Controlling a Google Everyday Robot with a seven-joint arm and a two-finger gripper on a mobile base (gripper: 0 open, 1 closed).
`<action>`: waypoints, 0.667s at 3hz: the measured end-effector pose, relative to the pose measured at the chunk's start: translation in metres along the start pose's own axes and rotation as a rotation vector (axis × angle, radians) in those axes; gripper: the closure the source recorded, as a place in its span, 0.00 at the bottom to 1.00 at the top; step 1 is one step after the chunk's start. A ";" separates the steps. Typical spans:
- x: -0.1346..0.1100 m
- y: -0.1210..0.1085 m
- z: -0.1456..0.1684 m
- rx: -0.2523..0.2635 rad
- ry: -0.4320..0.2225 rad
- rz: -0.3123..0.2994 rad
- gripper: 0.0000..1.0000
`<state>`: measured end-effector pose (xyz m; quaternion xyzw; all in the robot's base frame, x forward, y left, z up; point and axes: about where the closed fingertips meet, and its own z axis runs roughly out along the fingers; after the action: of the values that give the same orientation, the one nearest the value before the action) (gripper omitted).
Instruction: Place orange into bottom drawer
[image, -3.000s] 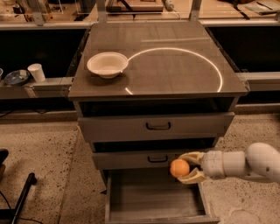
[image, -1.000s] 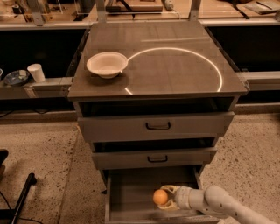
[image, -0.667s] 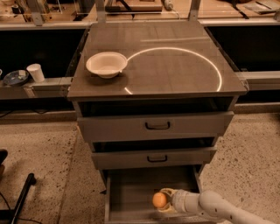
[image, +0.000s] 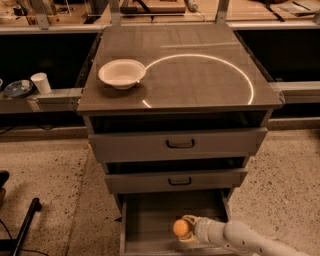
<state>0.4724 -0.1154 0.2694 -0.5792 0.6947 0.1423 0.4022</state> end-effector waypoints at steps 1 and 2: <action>0.009 0.000 0.034 0.007 -0.007 -0.001 1.00; 0.041 -0.018 0.073 0.022 0.016 0.031 1.00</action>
Offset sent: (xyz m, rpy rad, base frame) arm 0.0671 0.0155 -0.1141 -0.0150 0.0394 -0.0634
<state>0.5171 -0.1005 0.1983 -0.5650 0.7083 0.1361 0.4007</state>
